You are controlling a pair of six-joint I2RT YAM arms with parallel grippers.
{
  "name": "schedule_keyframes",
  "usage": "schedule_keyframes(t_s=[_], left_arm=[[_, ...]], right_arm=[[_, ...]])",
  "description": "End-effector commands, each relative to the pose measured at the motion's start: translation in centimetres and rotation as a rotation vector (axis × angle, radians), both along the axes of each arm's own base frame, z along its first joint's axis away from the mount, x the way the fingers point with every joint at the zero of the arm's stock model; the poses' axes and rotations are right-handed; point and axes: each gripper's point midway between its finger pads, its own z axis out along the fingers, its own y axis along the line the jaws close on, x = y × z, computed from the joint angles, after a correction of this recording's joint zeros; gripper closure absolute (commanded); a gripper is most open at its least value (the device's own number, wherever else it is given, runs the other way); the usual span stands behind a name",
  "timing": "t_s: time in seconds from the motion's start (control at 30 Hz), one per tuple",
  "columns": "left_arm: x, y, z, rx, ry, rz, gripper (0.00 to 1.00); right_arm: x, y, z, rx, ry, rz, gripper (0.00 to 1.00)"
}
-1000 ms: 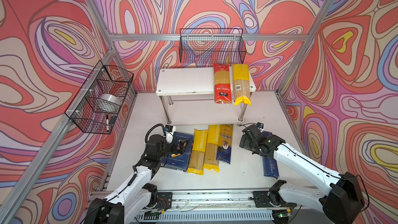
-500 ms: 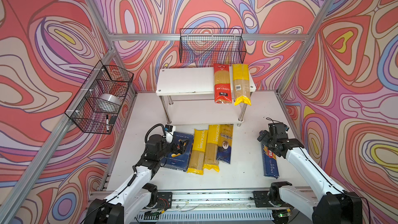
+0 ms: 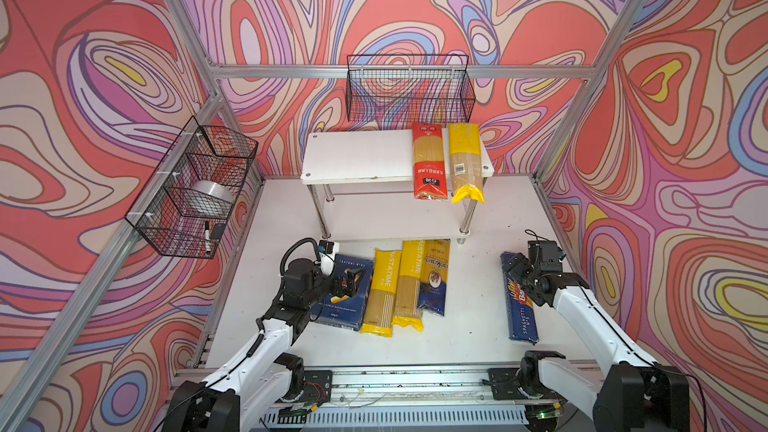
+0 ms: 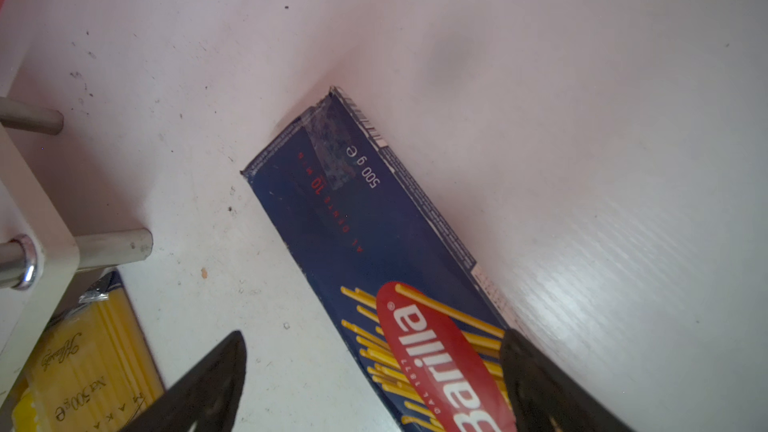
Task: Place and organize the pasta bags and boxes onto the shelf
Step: 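Lower the open right gripper over the blue Barilla box's middle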
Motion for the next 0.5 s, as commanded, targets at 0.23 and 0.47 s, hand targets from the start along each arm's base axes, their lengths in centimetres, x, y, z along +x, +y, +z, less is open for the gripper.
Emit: schedule_keyframes(t_s=[0.23, 0.47], left_arm=[[0.3, -0.5, 1.1, -0.007, -0.022, -0.022, 0.0], [0.2, -0.5, 1.1, -0.007, -0.023, -0.025, 0.0]], right_arm=[[-0.8, -1.3, -0.9, -0.042, -0.014, -0.04, 0.02], [0.0, 1.2, -1.8, 0.062, 0.024, 0.09, 0.04]])
